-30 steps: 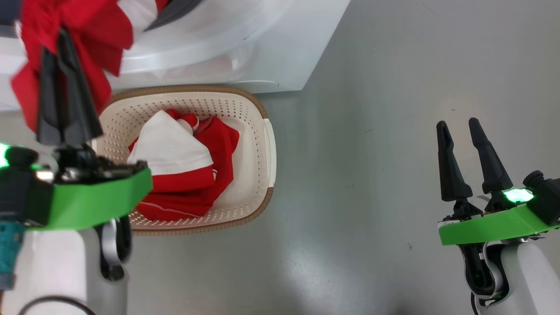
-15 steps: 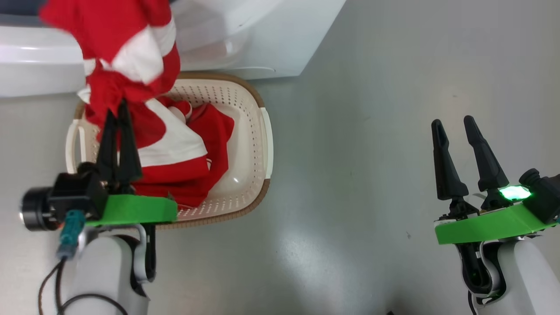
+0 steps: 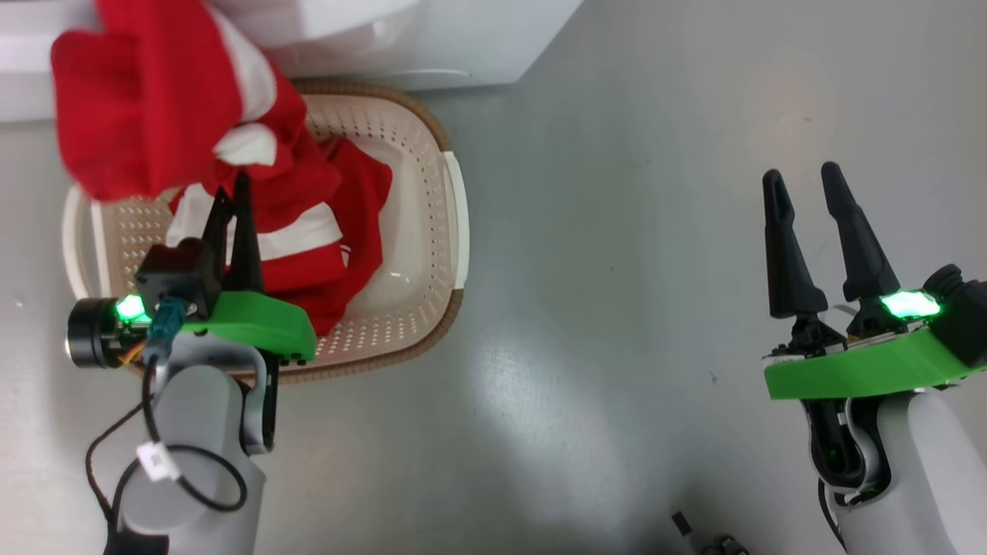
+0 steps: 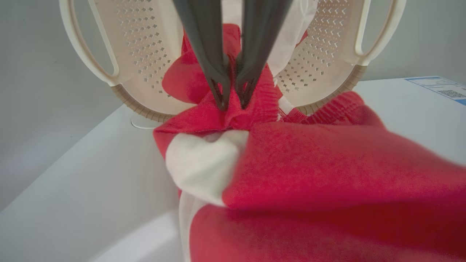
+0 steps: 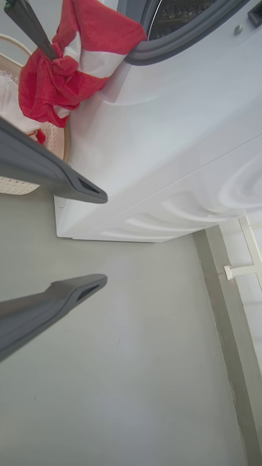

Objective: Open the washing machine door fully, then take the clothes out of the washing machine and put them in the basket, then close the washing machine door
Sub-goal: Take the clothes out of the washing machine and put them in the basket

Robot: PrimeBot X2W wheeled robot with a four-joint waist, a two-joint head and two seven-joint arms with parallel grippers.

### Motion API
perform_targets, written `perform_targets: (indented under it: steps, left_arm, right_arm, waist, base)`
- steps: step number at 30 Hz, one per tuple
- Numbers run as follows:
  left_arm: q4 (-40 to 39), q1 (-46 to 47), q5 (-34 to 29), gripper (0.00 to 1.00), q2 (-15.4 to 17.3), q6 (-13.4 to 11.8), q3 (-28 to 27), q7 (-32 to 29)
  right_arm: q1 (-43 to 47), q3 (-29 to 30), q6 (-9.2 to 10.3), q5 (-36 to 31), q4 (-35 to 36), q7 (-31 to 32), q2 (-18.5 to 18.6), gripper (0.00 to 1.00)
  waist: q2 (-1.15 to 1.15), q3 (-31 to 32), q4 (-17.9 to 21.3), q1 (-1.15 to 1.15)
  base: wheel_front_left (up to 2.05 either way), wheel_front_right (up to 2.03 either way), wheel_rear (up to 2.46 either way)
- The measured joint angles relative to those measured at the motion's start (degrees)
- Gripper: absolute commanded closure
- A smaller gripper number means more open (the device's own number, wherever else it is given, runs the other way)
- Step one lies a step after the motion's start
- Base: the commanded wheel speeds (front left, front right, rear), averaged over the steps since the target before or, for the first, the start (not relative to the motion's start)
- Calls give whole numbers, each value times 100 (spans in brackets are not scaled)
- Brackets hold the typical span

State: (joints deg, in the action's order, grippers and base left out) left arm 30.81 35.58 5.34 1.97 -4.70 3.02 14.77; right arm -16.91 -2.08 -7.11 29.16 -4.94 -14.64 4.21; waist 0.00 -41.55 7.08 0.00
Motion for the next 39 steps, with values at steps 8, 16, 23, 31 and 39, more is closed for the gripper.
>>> perform_targets:
  steps: [8,16,23,31,39]
  left_arm:
    - [1140,437,-135,100,8,124,-99,-5]
    - [1942,846,-248,100,60,280,-58,-5]
    - [2421,1095,-271,100,68,416,20,-5]
    - [2292,1133,-267,0,57,407,2,-5]
    - [1922,706,-166,0,30,397,-93,-5]
  right_arm:
    - [-142,0,0,0,35,0,-38,0]
    - [-243,12,0,0,77,0,-68,0]
    - [-277,15,0,0,76,0,-78,0]
    - [-277,30,0,0,23,0,-80,0]
    - [-226,12,0,-38,-79,0,-48,0]
  waist:
    - [0,-358,119,0]
    - [0,-627,205,0]
    - [0,-687,203,0]
    - [0,-503,155,0]
    - [0,-86,99,0]
  base:
    - [0,0,0]
    - [0,0,0]
    - [0,0,0]
    - [0,0,0]
    - [0,0,0]
